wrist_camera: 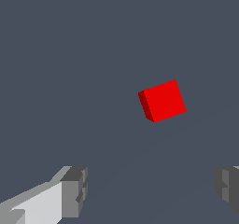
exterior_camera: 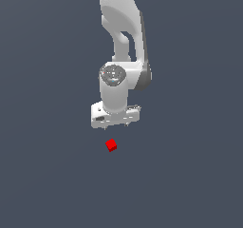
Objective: Pick up the red cube and move it to a goal position.
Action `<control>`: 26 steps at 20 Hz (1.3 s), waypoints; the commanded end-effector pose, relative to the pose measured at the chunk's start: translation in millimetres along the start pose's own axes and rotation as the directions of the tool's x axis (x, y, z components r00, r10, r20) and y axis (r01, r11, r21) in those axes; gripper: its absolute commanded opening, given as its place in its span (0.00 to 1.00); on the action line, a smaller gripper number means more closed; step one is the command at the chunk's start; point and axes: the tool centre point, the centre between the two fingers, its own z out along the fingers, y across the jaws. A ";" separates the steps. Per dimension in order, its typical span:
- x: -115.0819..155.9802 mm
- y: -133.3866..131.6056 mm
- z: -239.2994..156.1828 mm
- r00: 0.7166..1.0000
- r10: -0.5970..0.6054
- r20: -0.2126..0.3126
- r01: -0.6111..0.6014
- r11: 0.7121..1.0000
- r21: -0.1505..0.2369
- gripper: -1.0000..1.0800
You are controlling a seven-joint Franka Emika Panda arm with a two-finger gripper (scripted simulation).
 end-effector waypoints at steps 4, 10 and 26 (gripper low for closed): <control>16.2 15.0 35.4 0.992 -0.124 -0.005 0.124 0.992 0.004 0.96; 33.8 26.3 67.3 0.972 -0.236 -0.010 0.236 0.972 0.007 0.96; 50.6 33.1 92.6 0.945 -0.327 -0.013 0.327 0.945 0.008 0.00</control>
